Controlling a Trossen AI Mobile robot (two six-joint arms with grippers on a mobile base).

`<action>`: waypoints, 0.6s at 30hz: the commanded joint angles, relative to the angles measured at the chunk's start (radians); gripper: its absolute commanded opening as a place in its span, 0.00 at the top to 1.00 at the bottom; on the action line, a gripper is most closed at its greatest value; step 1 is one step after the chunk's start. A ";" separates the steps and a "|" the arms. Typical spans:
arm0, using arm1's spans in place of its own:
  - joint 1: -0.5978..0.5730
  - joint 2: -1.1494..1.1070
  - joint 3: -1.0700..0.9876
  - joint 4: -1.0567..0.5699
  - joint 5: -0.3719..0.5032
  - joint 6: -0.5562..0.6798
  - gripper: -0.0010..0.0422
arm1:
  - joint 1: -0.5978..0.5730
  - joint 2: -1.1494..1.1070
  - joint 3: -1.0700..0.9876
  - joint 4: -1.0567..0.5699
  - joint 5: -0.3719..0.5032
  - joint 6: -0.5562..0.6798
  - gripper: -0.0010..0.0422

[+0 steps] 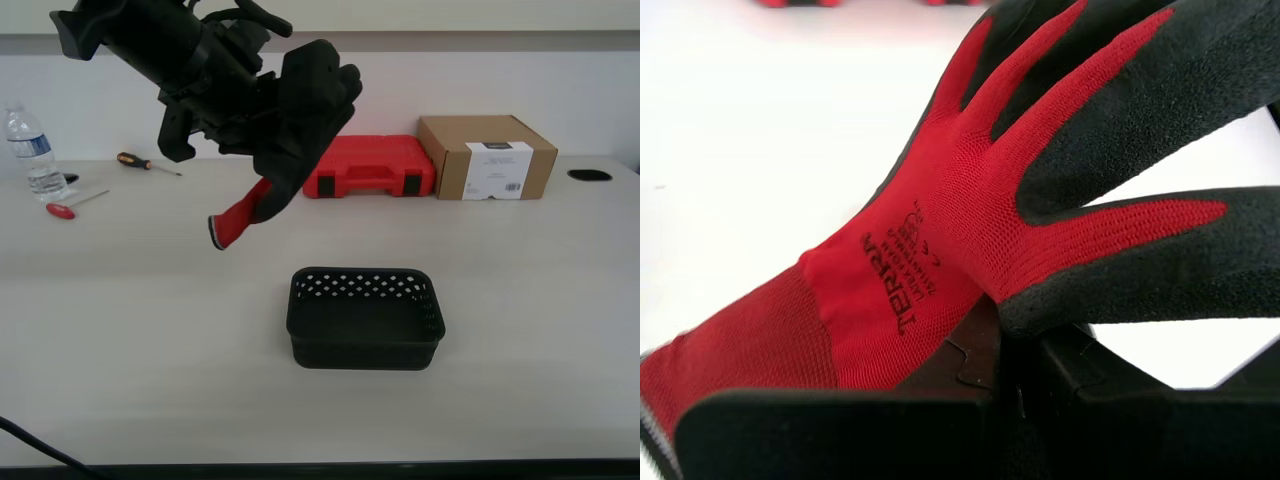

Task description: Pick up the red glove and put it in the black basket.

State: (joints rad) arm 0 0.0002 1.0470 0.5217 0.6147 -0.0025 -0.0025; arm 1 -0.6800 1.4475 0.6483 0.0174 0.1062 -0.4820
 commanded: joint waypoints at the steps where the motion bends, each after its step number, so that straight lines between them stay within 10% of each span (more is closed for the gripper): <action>1: 0.001 0.000 0.002 0.003 0.000 0.003 0.98 | -0.058 0.012 0.006 0.002 -0.010 -0.027 0.98; 18: 0.001 0.000 0.002 0.002 0.000 0.003 0.98 | -0.232 0.268 0.120 0.064 0.038 -0.042 0.96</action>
State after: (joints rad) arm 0 0.0002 1.0470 0.5217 0.6132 -0.0025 -0.0025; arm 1 -0.9123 1.7161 0.7670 0.0769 0.1413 -0.5270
